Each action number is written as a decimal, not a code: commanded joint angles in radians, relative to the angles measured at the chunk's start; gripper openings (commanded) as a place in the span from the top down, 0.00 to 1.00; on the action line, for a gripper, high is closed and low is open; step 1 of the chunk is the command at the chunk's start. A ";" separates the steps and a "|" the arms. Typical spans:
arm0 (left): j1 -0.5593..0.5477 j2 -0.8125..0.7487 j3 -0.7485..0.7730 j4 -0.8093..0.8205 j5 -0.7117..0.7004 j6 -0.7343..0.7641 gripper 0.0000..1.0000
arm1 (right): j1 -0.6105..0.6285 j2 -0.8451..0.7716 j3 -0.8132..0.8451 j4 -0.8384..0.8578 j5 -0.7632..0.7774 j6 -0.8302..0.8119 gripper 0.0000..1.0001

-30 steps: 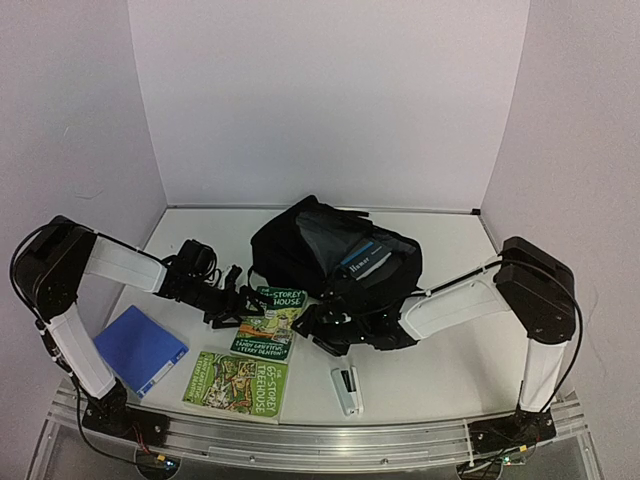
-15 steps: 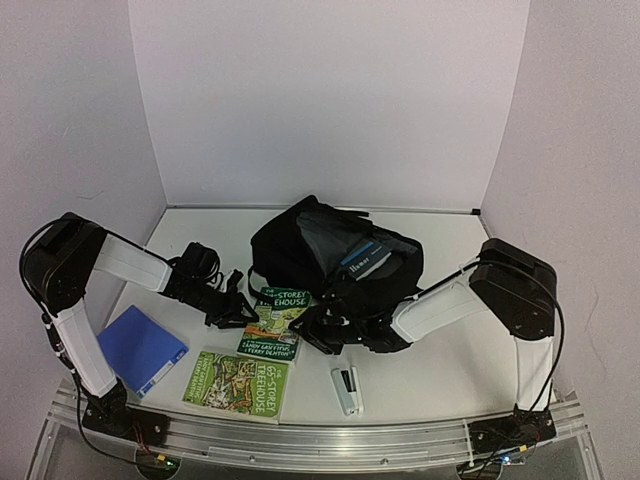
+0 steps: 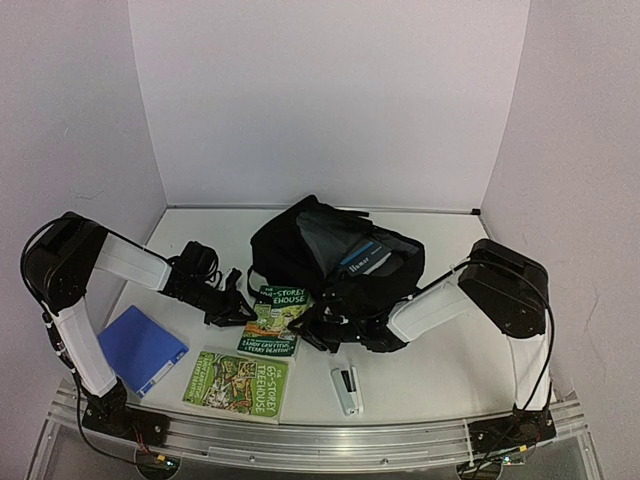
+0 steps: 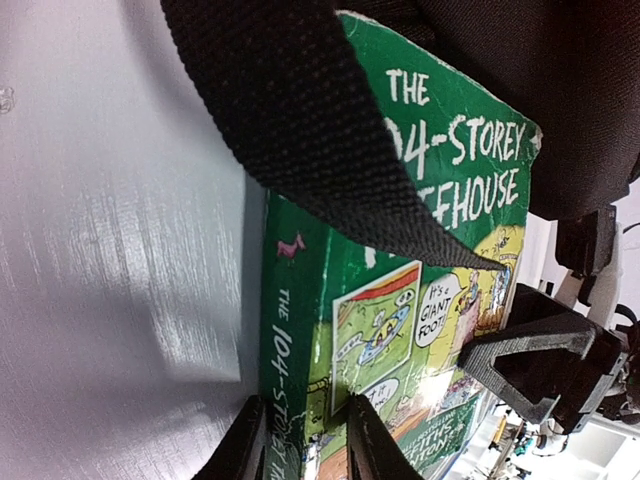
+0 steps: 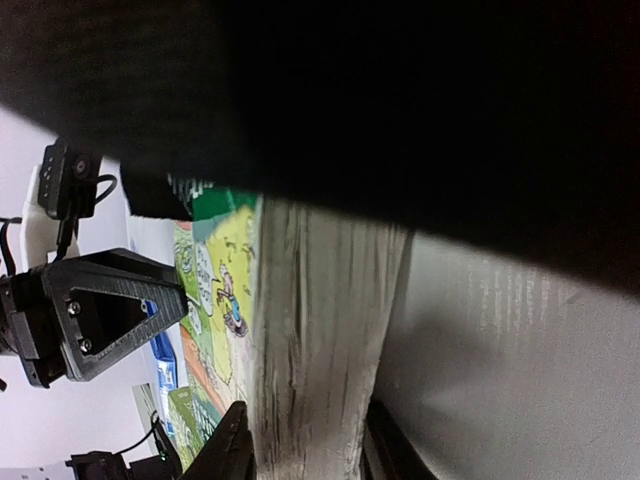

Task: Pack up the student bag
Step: Pick up the book from the center of the board, then place the book in the student bag.

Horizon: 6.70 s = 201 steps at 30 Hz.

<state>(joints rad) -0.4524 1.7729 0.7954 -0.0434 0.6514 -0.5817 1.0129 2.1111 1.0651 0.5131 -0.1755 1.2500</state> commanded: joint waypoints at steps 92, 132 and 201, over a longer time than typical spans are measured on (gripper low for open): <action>-0.046 -0.484 0.340 -0.382 0.475 0.203 1.00 | -0.188 -0.697 0.062 -0.349 -0.430 -0.679 0.18; -0.052 -0.541 0.130 0.679 0.285 -0.513 1.00 | -0.194 -0.658 -0.145 0.365 -0.570 -0.247 0.32; -0.098 0.257 0.796 0.217 0.145 -0.116 1.00 | -0.726 -1.020 -0.369 -0.385 -0.350 -0.164 1.00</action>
<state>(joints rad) -0.5212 2.1077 1.5444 0.1184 0.7392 -0.7063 0.2912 1.1233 0.6997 0.0071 -0.4965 1.0500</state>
